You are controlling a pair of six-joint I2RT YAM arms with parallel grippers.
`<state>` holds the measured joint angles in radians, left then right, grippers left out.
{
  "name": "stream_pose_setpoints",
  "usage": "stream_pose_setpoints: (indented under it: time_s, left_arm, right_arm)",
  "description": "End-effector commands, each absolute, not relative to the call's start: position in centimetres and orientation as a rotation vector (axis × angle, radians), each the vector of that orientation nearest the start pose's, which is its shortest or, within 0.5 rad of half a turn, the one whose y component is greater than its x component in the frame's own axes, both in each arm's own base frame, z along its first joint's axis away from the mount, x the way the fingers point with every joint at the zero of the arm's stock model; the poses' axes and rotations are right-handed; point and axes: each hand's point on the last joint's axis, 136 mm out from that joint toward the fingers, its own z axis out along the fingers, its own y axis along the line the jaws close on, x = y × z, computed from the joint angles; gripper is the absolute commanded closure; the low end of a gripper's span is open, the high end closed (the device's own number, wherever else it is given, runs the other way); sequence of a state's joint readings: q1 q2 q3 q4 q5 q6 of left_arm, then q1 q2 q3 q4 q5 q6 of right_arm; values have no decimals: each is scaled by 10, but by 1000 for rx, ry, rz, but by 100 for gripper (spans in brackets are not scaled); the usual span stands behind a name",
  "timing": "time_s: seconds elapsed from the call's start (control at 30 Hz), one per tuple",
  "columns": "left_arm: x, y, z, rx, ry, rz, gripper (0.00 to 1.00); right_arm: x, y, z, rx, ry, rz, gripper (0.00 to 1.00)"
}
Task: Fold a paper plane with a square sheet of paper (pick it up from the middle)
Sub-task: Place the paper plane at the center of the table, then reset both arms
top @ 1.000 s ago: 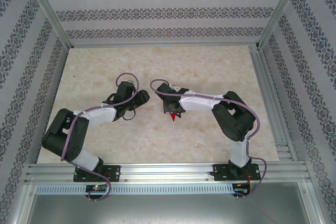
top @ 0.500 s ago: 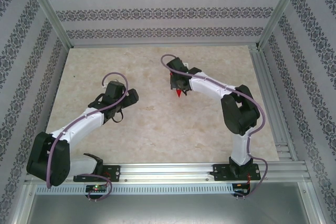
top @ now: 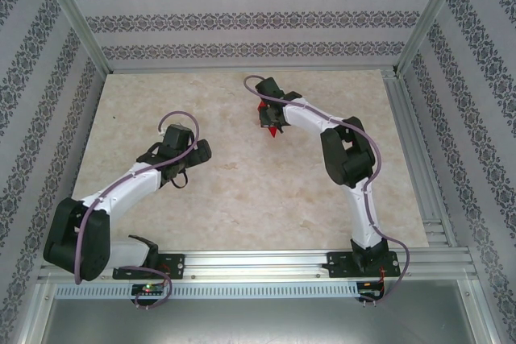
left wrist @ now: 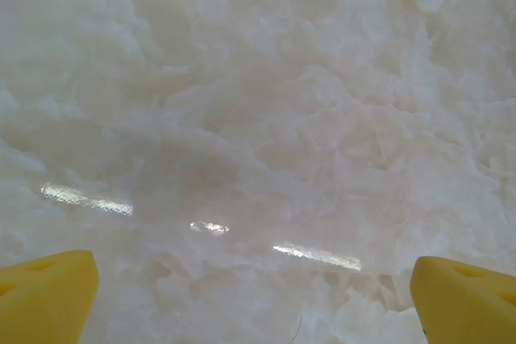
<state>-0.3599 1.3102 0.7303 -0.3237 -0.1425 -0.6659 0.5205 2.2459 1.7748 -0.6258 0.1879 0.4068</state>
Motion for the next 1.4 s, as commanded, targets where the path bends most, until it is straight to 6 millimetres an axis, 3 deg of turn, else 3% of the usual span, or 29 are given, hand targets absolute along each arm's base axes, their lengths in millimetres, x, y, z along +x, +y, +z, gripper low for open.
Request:
stream_pose_setpoints:
  time_s: [0.0, 0.3, 0.57, 0.73, 0.97, 1.03, 1.17, 1.37]
  left_arm:
    - [337, -98, 102, -424, 2434, -274, 0]
    - [344, -101, 100, -415, 2448, -270, 0]
    - [346, -100, 109, -408, 2436, -260, 0]
    - [350, -96, 126, -396, 2402, -225, 0]
    - [355, -76, 163, -390, 2311, -112, 0]
    - [356, -67, 171, -394, 2283, -72, 0]
    - [357, -44, 187, -409, 2218, 13, 0]
    - [353, 0, 204, -468, 2052, 106, 0]
  right_arm:
    - [490, 242, 41, -103, 2648, 72, 92]
    - [479, 245, 15, -95, 2713, 82, 90]
    - [476, 245, 13, -97, 2728, 64, 87]
    - [480, 248, 69, -108, 2624, 80, 80]
    - [468, 225, 172, -36, 2422, 119, 49]
    - [461, 208, 196, 7, 2359, 111, 41]
    - [443, 155, 238, 120, 2206, 40, 25]
    - [408, 55, 262, 274, 1983, -133, 2]
